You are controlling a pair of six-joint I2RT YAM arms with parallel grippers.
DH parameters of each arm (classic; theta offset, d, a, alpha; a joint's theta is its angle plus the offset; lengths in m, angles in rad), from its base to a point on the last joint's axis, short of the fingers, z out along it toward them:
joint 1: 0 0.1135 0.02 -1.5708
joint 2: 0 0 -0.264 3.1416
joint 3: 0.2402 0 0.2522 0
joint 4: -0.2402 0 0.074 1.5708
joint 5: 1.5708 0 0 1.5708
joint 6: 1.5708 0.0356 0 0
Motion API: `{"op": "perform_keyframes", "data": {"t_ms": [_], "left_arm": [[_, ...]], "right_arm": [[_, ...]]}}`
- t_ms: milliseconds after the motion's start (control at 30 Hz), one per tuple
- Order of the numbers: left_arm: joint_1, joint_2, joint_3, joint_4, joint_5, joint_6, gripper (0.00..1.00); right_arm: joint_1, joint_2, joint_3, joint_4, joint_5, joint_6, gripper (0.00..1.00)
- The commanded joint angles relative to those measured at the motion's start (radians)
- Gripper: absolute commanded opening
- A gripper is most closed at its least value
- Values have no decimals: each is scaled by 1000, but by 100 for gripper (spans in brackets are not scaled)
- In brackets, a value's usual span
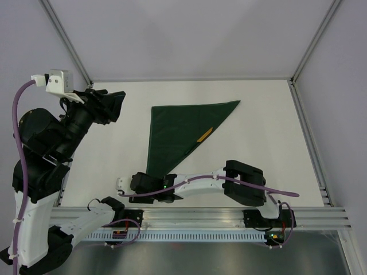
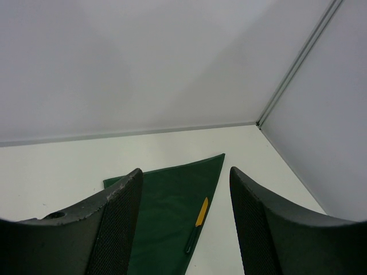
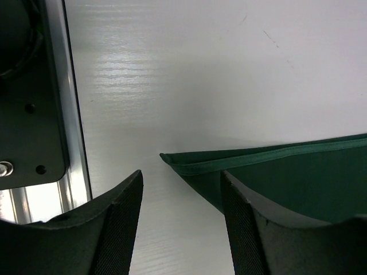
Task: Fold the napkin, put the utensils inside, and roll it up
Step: Fold the napkin at the center of the board.
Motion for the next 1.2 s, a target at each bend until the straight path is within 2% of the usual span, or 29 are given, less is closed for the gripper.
{"op": "perform_keyframes", "data": {"t_ms": [0, 233, 567, 767, 867, 967, 1167], "left_arm": [[0, -5, 0, -21, 18, 33, 67], [0, -14, -7, -29, 15, 36, 66], [0, -25, -26, -33, 18, 39, 66], [0, -28, -41, -32, 16, 41, 66], [0, -33, -49, -33, 13, 41, 66], [0, -36, -52, -33, 13, 42, 66], [0, -33, -55, -32, 14, 44, 65]], "right_arm": [[1, 26, 53, 11, 71, -21, 62], [1, 57, 66, 17, 99, -29, 61], [3, 97, 83, 28, 131, -41, 51], [3, 98, 99, 28, 148, -47, 39], [3, 100, 107, 26, 156, -47, 26], [3, 94, 110, 25, 162, -47, 19], [-8, 68, 116, 8, 163, -35, 9]]}}
